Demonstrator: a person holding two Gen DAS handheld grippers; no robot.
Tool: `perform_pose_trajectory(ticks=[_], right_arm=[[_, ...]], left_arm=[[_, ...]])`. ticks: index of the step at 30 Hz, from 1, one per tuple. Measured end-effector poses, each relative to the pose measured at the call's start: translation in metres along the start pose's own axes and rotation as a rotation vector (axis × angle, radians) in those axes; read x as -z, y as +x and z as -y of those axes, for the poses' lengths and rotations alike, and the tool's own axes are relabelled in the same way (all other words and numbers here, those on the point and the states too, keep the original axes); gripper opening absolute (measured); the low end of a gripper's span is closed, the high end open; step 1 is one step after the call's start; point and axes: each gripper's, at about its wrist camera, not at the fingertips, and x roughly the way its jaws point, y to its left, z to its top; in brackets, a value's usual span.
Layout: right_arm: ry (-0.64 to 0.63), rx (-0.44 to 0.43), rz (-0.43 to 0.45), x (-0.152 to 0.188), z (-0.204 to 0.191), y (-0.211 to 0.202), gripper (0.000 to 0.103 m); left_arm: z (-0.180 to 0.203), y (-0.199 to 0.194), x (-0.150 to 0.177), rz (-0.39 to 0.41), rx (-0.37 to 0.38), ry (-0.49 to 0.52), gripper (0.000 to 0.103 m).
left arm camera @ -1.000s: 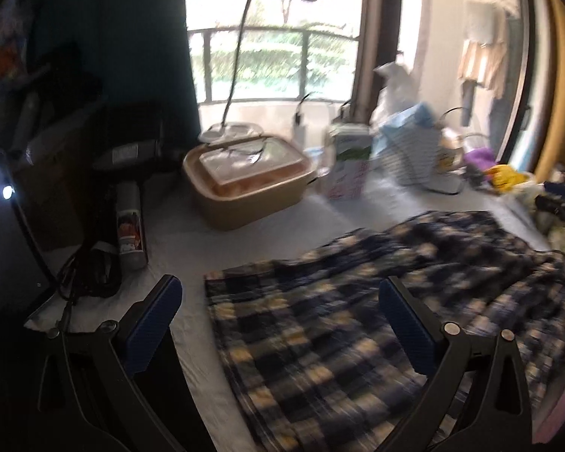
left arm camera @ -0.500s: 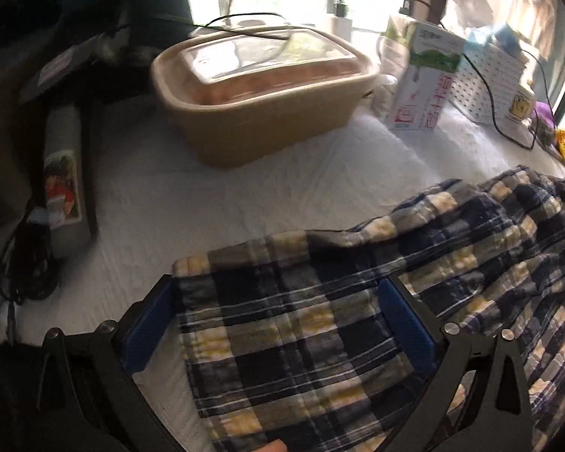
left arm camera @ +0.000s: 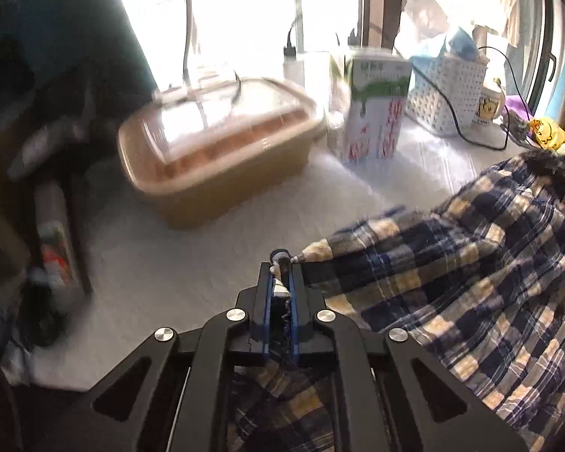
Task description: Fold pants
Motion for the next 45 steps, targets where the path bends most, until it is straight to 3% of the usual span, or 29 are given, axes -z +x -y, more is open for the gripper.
perform_pose_trajectory(ticks=[4, 9, 16, 18, 20, 23, 25, 26, 27, 35, 45], right_arm=[[0.026, 0.057, 0.095, -0.019, 0.012, -0.019, 0.021], [0.092, 0.103, 0.153, -0.038, 0.037, -0.022, 0.02], [0.106, 0.168, 0.095, -0.039, 0.057, 0.016, 0.02], [0.107, 0.184, 0.053, -0.034, 0.06, 0.028, 0.02], [0.103, 0.184, 0.016, -0.031, 0.061, 0.035, 0.02], [0.107, 0.177, 0.026, -0.032, 0.062, 0.029, 0.028], [0.105, 0.18, 0.055, -0.034, 0.063, 0.016, 0.045], [0.104, 0.182, 0.071, -0.034, 0.061, 0.009, 0.071], [0.106, 0.178, 0.097, -0.034, 0.06, -0.002, 0.087], [0.079, 0.171, 0.143, -0.011, 0.05, -0.061, 0.087], [0.058, 0.14, 0.069, 0.073, 0.045, -0.108, 0.084]], left_arm=[[0.002, 0.008, -0.037, 0.062, -0.02, 0.052, 0.006], [0.009, 0.007, -0.067, 0.128, -0.05, 0.134, 0.006], [0.014, 0.039, -0.076, 0.073, -0.058, 0.164, 0.013], [0.008, 0.036, -0.077, 0.07, -0.059, 0.134, 0.041], [0.001, 0.022, -0.075, 0.091, -0.032, 0.099, 0.06], [-0.009, -0.003, -0.063, 0.103, -0.021, 0.069, 0.066], [-0.013, -0.017, -0.053, 0.096, -0.006, 0.046, 0.068], [-0.016, -0.022, -0.046, 0.09, -0.003, 0.034, 0.069], [-0.019, -0.027, -0.038, 0.083, 0.0, 0.015, 0.07], [-0.022, -0.07, 0.016, 0.062, 0.098, -0.139, 0.07], [0.011, -0.093, 0.078, 0.001, 0.242, -0.214, 0.071]])
